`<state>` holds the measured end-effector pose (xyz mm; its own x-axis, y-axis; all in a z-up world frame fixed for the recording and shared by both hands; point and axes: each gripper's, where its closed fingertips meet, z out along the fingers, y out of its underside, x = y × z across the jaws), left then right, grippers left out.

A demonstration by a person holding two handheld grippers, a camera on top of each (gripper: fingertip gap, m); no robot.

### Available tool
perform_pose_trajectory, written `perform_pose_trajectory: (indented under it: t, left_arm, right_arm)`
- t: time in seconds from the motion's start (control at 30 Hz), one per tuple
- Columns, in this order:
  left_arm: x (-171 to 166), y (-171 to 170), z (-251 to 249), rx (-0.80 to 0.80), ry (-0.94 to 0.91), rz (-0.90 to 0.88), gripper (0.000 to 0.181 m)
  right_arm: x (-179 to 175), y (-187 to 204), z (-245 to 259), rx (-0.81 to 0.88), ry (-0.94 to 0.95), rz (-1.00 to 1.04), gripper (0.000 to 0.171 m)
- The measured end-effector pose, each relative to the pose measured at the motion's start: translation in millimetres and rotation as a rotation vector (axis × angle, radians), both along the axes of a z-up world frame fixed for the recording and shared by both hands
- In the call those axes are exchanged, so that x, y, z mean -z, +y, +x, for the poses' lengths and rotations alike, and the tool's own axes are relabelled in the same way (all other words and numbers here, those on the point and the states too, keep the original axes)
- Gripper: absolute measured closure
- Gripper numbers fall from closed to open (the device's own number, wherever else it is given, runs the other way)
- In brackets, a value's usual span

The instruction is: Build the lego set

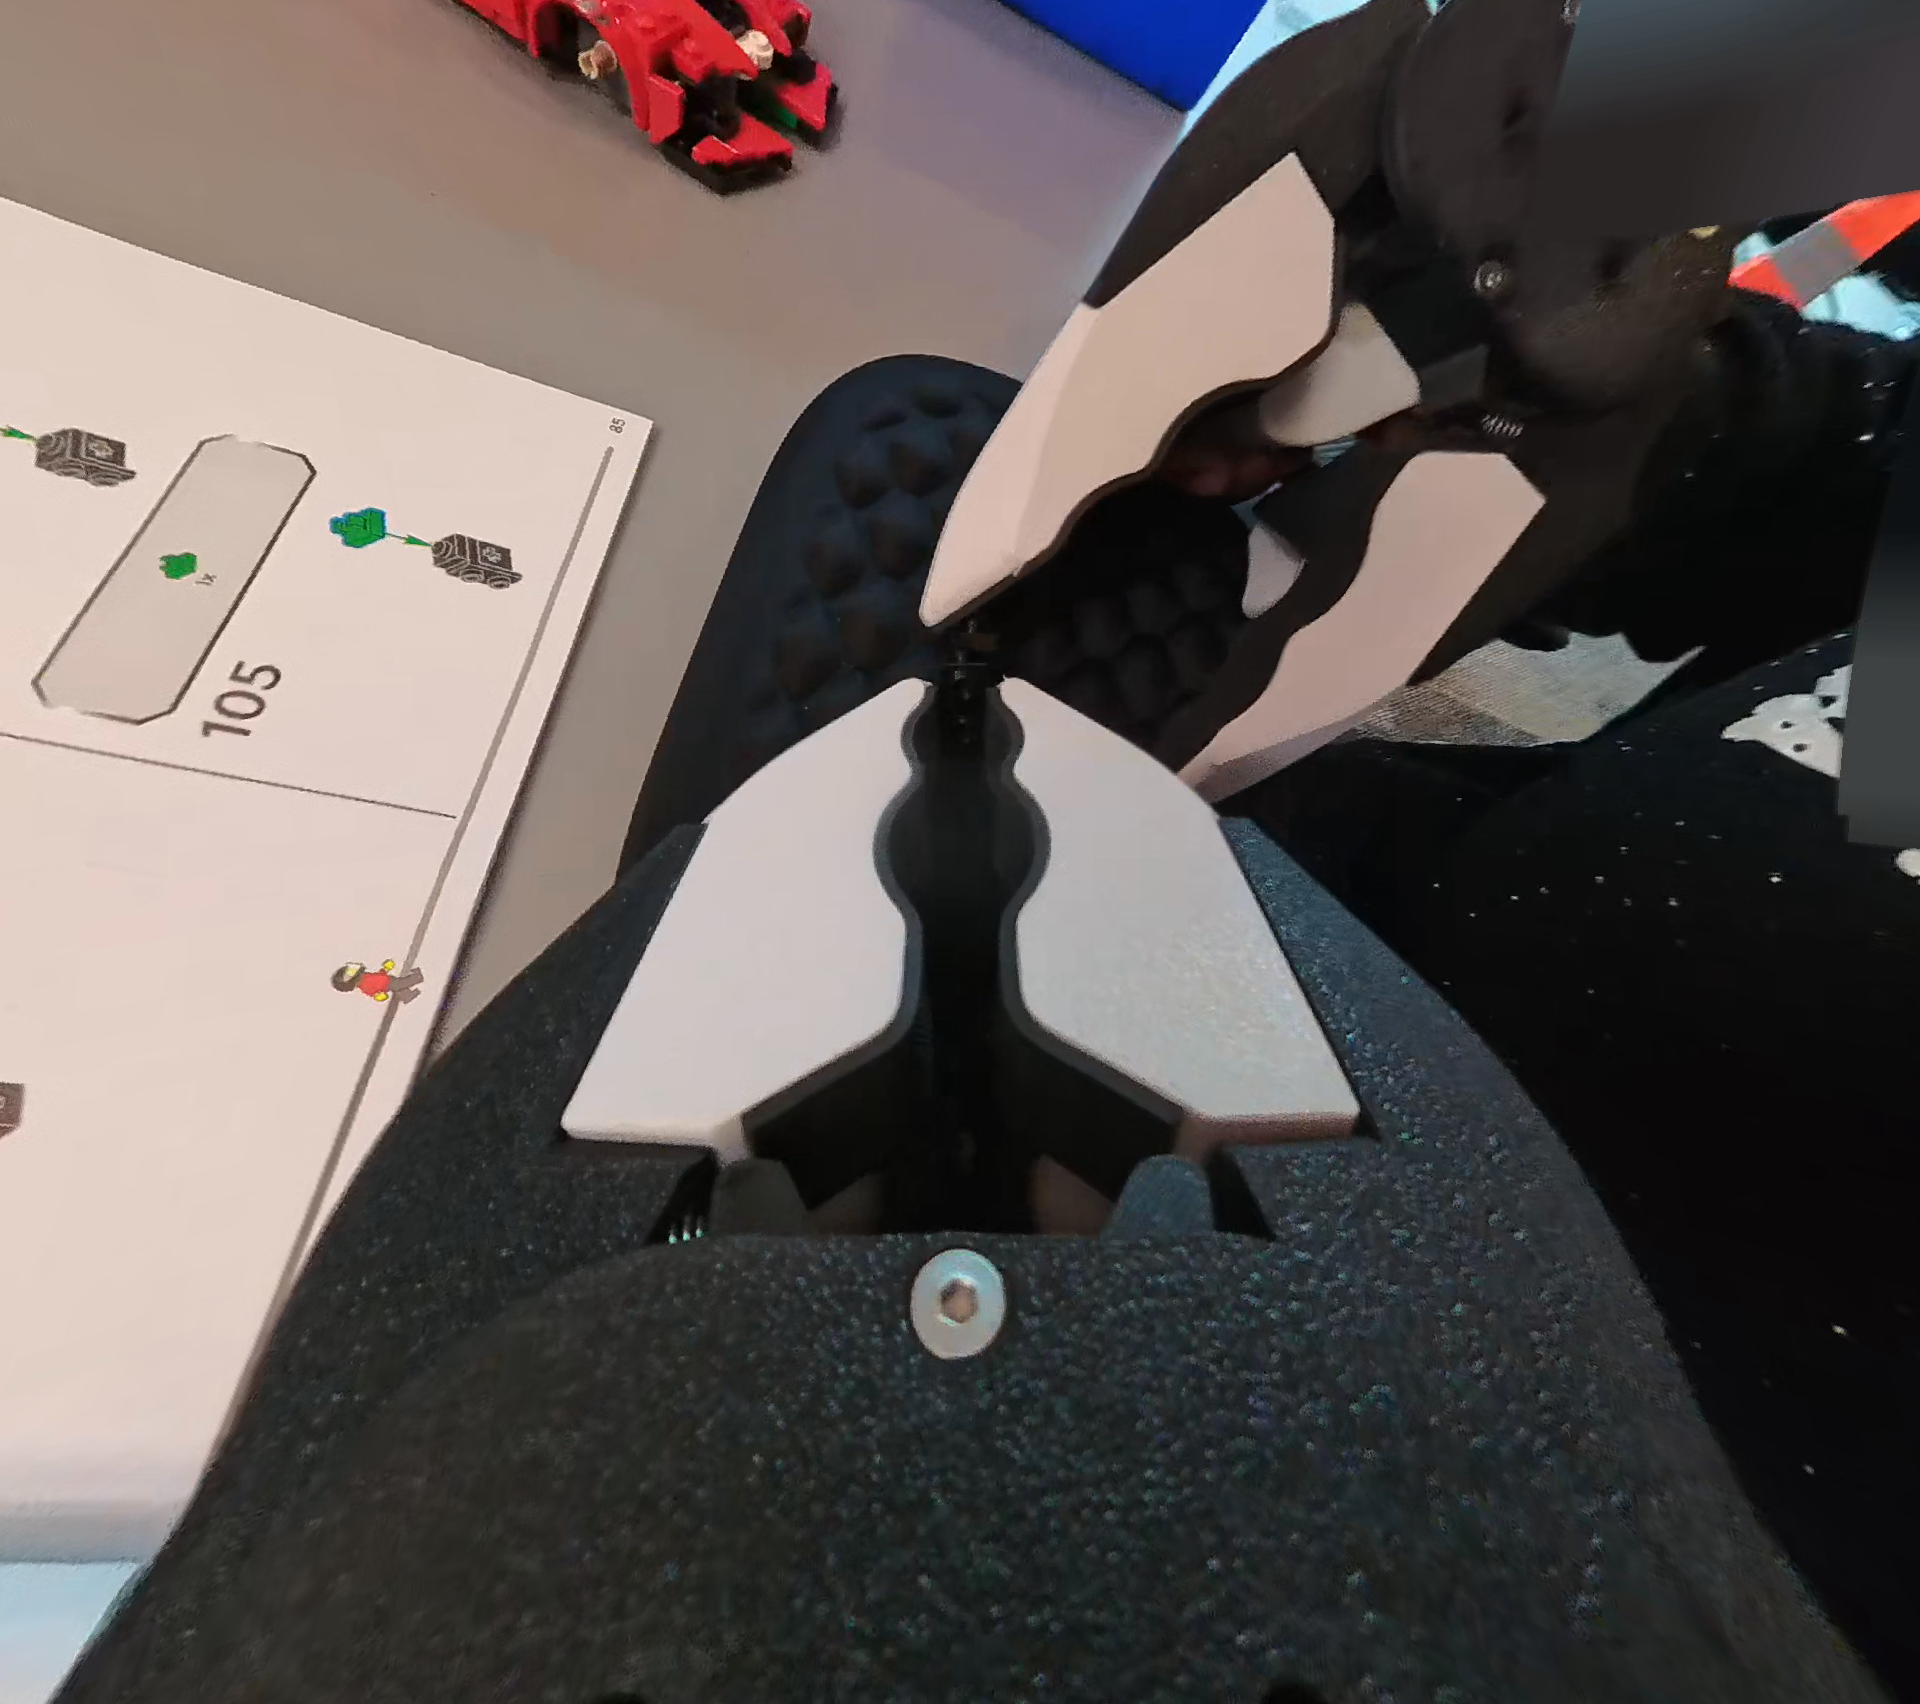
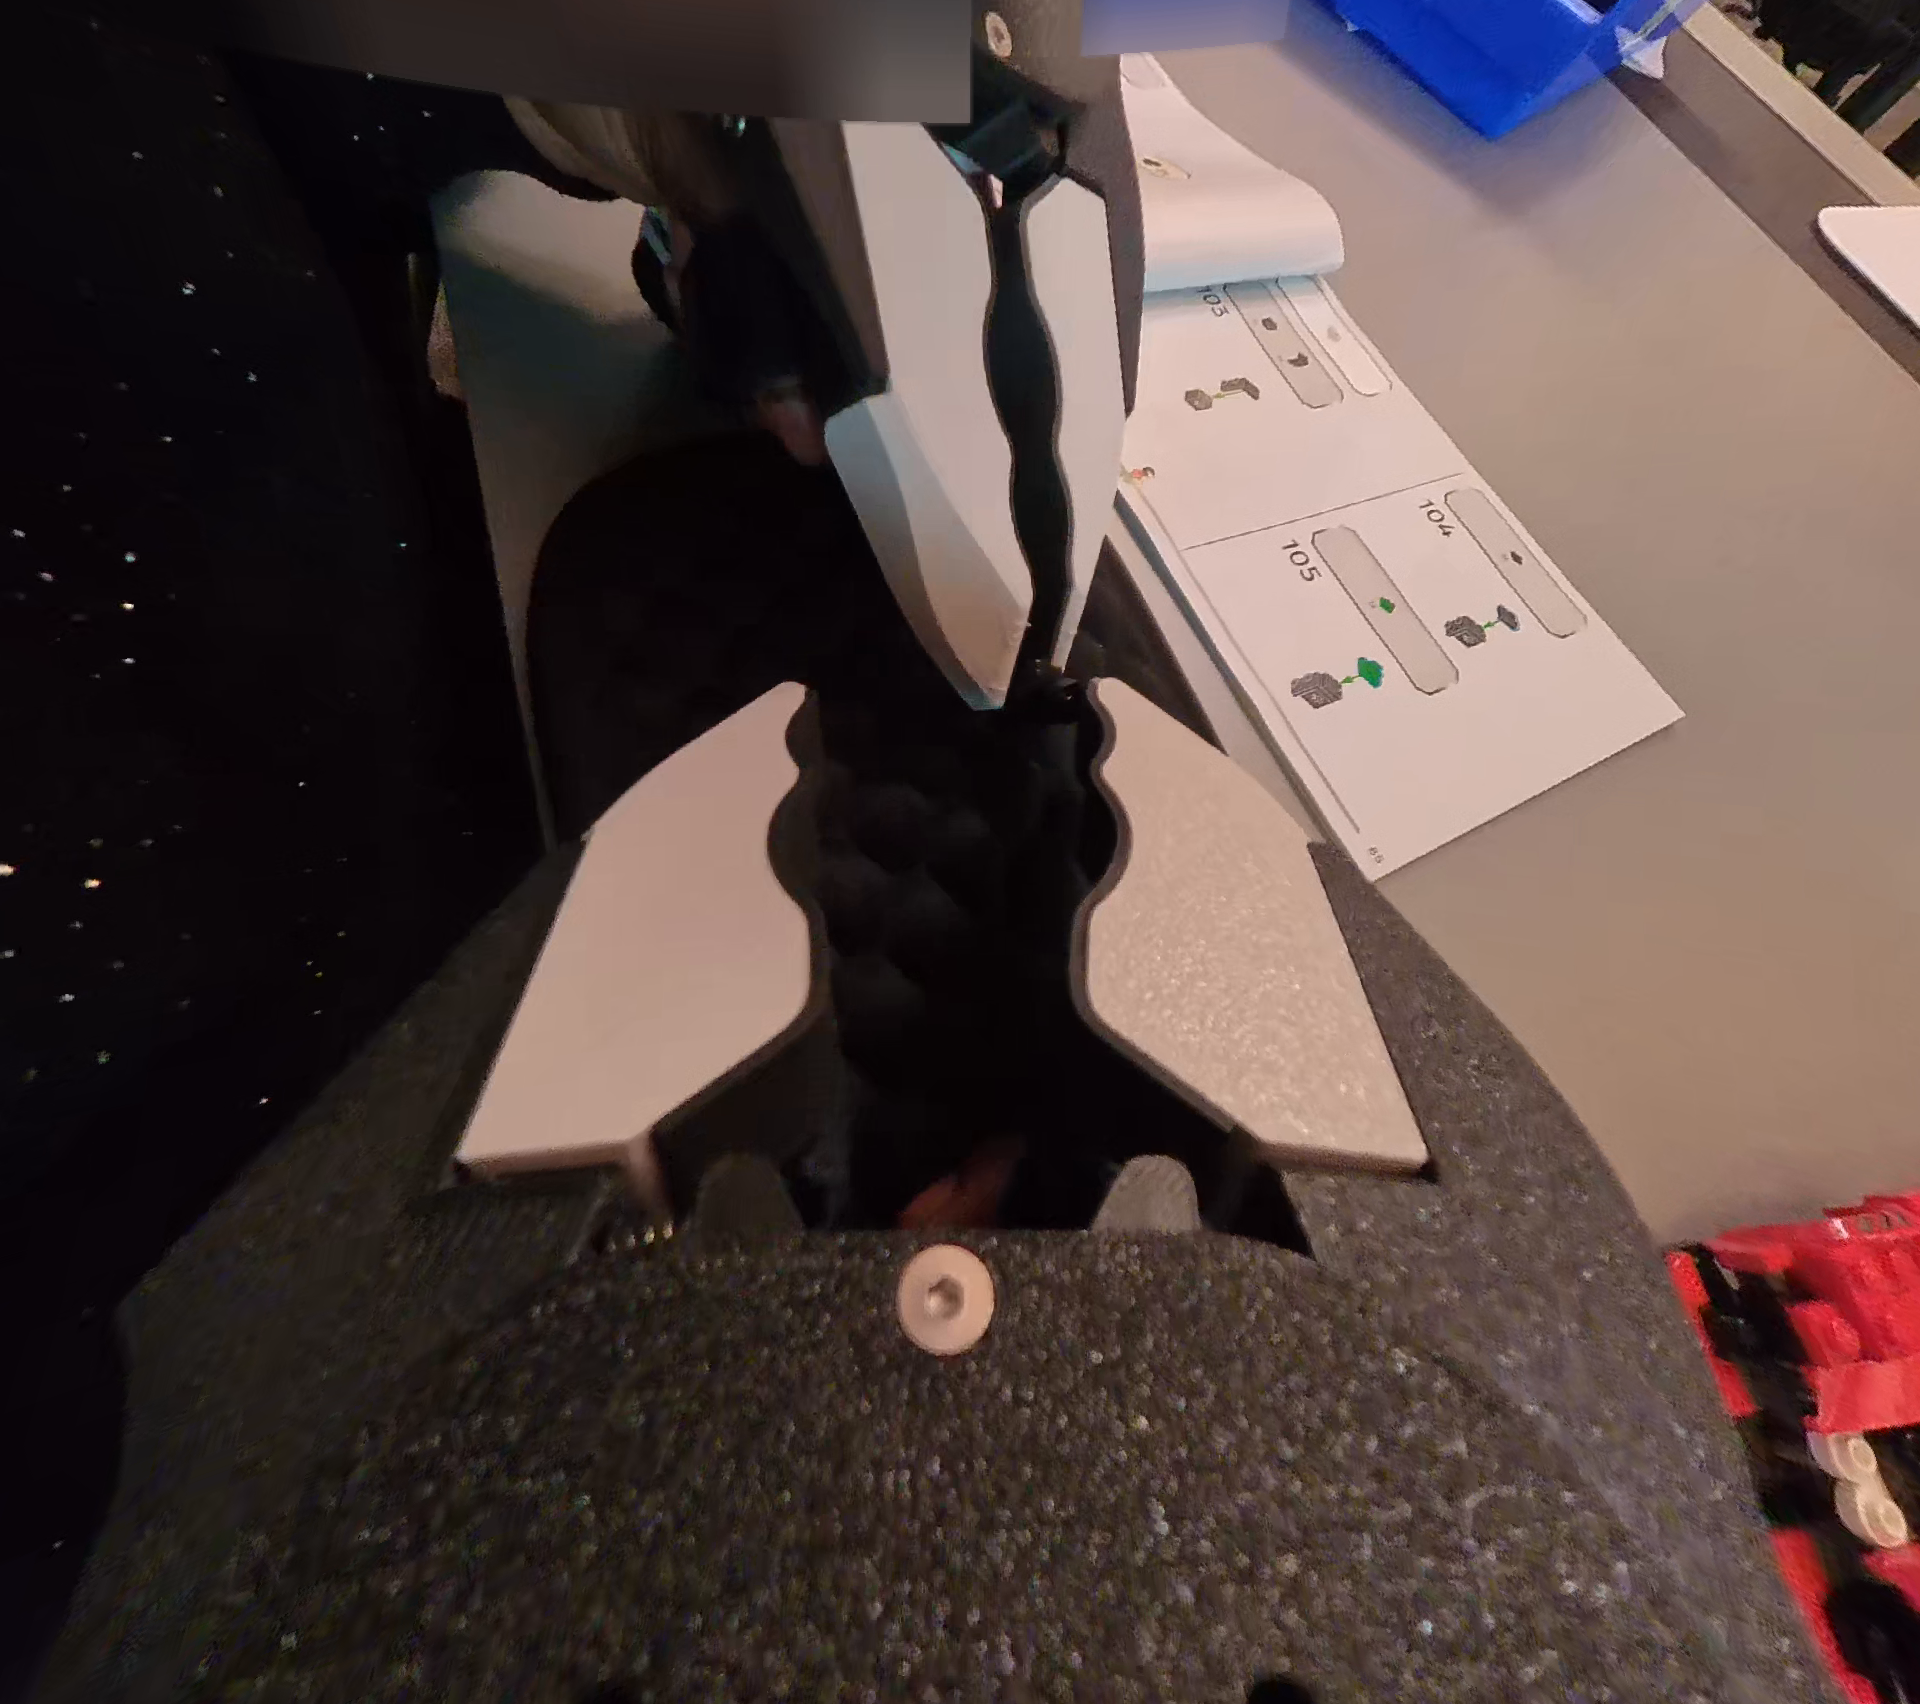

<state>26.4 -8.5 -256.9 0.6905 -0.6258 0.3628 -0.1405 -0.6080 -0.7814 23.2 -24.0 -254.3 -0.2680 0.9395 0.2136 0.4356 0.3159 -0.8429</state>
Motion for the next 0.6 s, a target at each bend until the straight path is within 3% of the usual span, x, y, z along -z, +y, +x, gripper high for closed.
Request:
perform_pose_trajectory:
  t: [0.37,0.6]
  left_arm:
    - [2.3,-1.2,3.0,0.024,0.073,0.050,0.173]
    - [2.3,-0.8,3.4,0.019,0.085,0.063,0.173]
  right_arm:
    - [1.0,-3.2,1.1,0.046,-0.008,-0.015,0.120]
    - [1.7,-7.8,1.0,0.094,-0.016,-0.023,0.110]
